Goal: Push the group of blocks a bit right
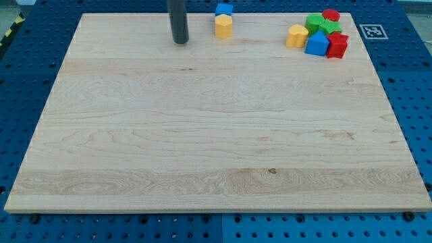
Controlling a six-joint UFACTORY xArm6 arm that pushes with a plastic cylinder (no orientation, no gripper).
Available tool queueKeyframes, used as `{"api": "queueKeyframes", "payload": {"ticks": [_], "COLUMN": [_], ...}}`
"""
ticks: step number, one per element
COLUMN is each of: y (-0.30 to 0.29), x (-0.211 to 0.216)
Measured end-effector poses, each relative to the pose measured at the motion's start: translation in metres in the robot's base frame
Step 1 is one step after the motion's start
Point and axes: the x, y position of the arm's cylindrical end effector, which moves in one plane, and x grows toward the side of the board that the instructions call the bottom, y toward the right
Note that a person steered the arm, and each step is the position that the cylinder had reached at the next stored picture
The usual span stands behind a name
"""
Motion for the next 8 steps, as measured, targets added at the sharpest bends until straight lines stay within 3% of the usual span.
{"api": "queueKeyframes", "payload": {"ticks": [2,4,6,8], "y": [0.104,0.139,0.158,0.213], "x": [0.001,-0.007,-0.061,-0.072]}}
